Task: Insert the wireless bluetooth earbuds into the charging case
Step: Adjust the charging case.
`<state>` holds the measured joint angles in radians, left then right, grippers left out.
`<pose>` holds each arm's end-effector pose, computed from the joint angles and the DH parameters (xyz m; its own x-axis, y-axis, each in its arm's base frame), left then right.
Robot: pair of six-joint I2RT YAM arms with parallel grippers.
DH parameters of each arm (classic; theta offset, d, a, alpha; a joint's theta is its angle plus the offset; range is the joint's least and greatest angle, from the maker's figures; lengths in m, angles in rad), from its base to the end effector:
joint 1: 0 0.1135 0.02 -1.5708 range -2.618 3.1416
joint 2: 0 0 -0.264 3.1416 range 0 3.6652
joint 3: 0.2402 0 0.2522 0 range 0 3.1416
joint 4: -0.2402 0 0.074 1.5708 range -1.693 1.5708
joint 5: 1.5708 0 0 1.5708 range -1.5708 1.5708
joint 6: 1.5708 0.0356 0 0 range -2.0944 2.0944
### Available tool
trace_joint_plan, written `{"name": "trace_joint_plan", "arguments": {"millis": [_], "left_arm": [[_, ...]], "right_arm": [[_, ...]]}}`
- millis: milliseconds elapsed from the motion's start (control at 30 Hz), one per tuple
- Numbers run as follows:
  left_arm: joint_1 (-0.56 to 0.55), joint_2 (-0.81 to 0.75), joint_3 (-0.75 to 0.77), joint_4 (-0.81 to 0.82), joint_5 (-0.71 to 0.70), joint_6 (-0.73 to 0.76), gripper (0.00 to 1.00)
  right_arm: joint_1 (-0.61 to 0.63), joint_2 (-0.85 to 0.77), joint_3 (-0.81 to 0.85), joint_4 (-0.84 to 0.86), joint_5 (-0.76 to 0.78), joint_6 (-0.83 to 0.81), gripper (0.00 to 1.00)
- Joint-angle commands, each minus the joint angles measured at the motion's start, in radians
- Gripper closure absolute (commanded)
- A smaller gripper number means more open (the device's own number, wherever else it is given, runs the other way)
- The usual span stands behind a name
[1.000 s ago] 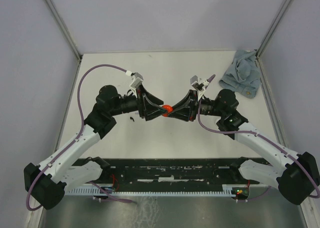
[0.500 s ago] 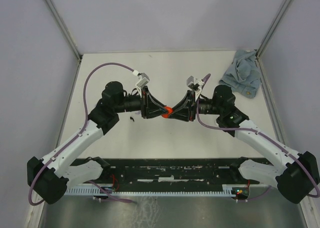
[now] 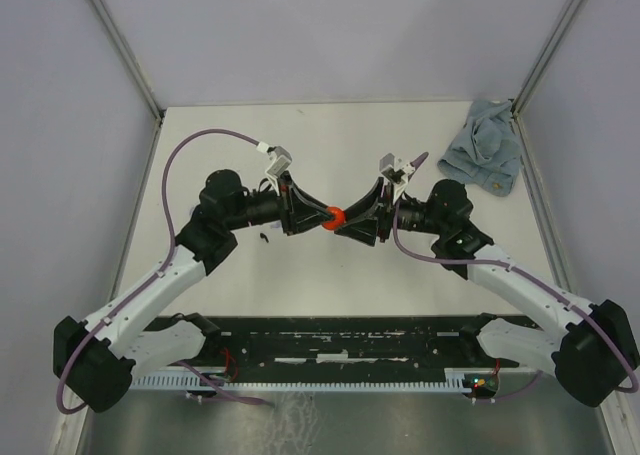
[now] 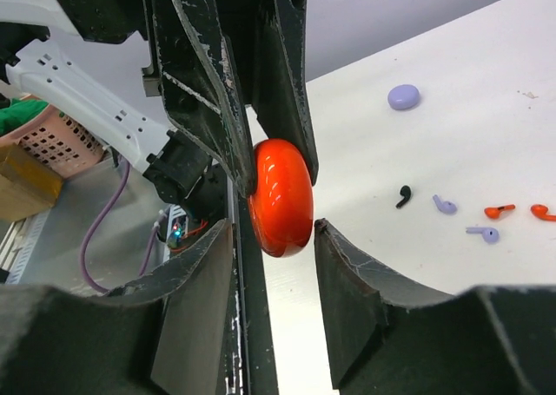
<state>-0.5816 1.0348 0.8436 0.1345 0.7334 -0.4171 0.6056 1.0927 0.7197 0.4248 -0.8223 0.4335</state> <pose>0.1852 -0.1503 0.3471 -0.4349 -0.0743 -0.8974 0.8645 0.2445 -0.4391 0.1879 0.1618 0.3196 -0.3768 0.0868 -0.9222 -0.9154 0.1174 0.3851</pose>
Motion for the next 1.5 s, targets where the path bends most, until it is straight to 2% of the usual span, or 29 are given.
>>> {"name": "trace_joint_plan", "arguments": {"millis": [0, 300, 667, 933, 1467], "left_arm": [[0.005, -0.031, -0.039, 0.191, -0.044, -0.075, 0.85], [0.004, -0.053, -0.112, 0.391, -0.078, -0.153, 0.85], [0.002, -0.058, -0.128, 0.471, -0.083, -0.189, 0.85], [0.0, -0.042, -0.143, 0.526, -0.082, -0.216, 0.85], [-0.014, -0.028, -0.134, 0.502, -0.062, -0.179, 0.84]], "right_arm": [[-0.001, -0.007, -0.049, 0.249, 0.042, 0.112, 0.48], [0.0, 0.031, -0.121, 0.49, 0.11, 0.225, 0.47], [0.001, 0.139, -0.145, 0.779, 0.138, 0.365, 0.5], [0.01, 0.156, -0.123, 0.806, 0.134, 0.376, 0.51], [0.031, 0.191, -0.101, 0.847, 0.13, 0.383, 0.52]]}}
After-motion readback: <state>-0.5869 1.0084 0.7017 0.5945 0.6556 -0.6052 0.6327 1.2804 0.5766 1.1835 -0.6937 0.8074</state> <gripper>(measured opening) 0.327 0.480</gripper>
